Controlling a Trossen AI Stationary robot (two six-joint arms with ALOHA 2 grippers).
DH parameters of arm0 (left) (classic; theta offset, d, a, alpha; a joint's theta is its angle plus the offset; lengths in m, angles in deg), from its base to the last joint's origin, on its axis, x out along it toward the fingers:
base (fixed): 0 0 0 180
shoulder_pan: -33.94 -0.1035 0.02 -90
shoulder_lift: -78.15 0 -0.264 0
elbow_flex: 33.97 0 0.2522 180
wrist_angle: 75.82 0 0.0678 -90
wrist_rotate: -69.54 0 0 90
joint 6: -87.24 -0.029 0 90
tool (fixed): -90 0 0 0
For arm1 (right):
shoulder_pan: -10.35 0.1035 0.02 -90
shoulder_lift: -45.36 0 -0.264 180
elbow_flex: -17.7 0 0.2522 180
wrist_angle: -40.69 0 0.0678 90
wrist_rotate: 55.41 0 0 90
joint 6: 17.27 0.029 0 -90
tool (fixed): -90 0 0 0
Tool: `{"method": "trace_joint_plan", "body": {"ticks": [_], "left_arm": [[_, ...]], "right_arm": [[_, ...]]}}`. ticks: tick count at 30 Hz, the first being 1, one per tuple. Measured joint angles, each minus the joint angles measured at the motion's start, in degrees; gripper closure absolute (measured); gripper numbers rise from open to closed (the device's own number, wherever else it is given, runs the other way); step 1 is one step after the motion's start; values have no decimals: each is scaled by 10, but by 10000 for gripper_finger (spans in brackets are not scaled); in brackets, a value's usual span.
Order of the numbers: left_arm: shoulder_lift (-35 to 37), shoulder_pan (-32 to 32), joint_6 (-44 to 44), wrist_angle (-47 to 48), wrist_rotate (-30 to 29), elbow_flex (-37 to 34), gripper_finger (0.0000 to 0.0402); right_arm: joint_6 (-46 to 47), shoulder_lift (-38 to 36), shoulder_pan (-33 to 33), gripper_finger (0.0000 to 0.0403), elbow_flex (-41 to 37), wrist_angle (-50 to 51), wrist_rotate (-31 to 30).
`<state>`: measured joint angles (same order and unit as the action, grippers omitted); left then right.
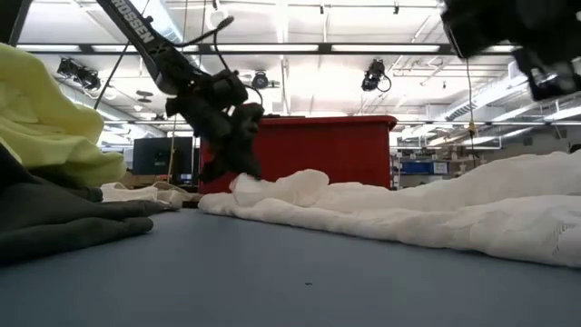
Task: Fold laundry
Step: Fold the white blouse
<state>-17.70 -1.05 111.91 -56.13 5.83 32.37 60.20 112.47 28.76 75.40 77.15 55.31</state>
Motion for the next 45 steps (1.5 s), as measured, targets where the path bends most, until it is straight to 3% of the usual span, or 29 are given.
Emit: {"method": "trace_joint_plan", "body": {"ticks": [3, 8, 13, 16, 20, 23, 27, 34, 40, 45], "left_arm": [[27, -5, 0, 6, 8, 4, 341], [77, 28, -18, 13, 19, 4, 347], [90, 134, -30, 7, 12, 4, 353], [82, 234, 5, -42, -56, 4, 354], [45, 356, 110, -180, -219, 5, 354], [1, 416, 189, -253, -312, 10, 354], [-50, 477, 277, -253, -377, 32, 354], [-94, 550, 324, -234, -398, 70, 354], [-98, 602, 294, -221, -386, 75, 354], [-91, 659, 190, -212, -379, 96, 354]], "right_arm": [[-6, -31, -19, 225, 2, 35, -40], [-8, -32, -24, 223, -2, 231, -95], [-38, -24, -3, 224, -35, 227, -110], [-85, -24, 5, 224, -60, 219, -126], [-130, -24, 7, 228, -118, 213, -140], [-145, -23, 16, 244, -168, 147, -136], [-130, -17, 50, 278, -200, 9, -111], [-97, 64, 142, 313, -188, -263, -116], [-147, 147, 197, 314, -110, -294, -40], [-211, 138, 228, 314, -57, -271, -103]]}}
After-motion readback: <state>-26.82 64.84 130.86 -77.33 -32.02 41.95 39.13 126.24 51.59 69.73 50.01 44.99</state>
